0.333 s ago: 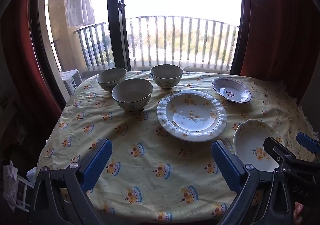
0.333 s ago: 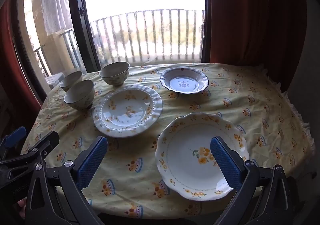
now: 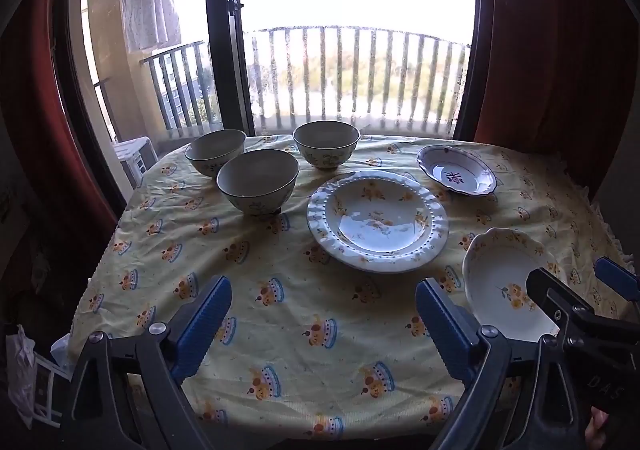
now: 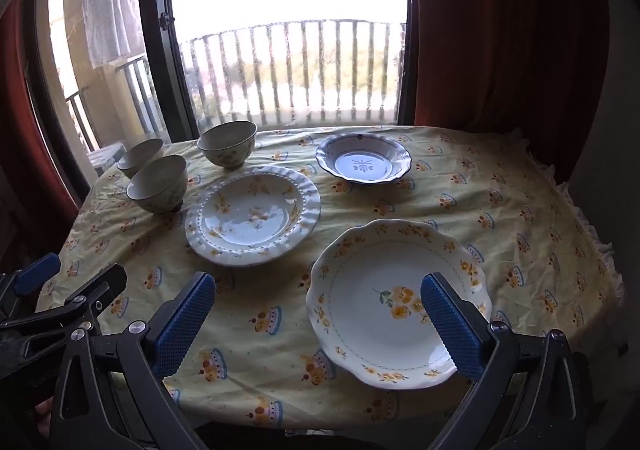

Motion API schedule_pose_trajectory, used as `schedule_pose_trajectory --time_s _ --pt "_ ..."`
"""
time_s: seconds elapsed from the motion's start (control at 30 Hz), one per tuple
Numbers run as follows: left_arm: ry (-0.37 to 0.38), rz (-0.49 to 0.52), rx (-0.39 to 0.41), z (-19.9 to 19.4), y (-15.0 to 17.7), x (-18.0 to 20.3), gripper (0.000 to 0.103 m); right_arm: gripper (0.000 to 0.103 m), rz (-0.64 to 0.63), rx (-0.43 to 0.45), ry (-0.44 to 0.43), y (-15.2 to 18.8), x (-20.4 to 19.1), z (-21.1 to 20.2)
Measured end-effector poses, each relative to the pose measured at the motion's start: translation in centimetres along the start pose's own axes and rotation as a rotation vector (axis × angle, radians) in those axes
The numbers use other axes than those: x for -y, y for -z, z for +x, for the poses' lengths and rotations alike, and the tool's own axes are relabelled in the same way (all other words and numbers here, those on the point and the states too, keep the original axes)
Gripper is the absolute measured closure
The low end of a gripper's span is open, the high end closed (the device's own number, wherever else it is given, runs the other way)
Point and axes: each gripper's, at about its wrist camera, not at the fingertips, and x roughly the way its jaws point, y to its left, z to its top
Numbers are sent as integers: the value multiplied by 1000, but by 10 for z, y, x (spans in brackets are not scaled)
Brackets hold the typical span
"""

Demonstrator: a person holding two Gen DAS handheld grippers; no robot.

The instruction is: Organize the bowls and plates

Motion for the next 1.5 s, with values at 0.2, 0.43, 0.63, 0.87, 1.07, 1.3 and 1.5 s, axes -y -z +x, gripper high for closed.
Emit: schedule_pose_trajectory --time_s 0.2,0.43,0.63,0.87,1.07,1.3,1.5 --pt "9 -4 3 1 0 -7 9 0 6 2 8 17 -19 -20" --pt "13 -13 4 2 -2 -14 9 0 -1 -8 1 12 -28 -21" --pt "19 -14 3 5 -3 -17 9 0 1 -15 7 10 -34 -18" --pt "27 -20 2 7 -8 -18 9 0 -2 -10 26 9 -37 -18" --pt "23 -13 15 9 -10 -19 9 0 -1 -6 33 9 -40 -18" --pt "23 -13 14 8 -10 -18 9 0 4 -9 36 10 -41 -18" --pt "21 -13 26 6 -9 -20 9 0 9 -9 36 10 -42 -19"
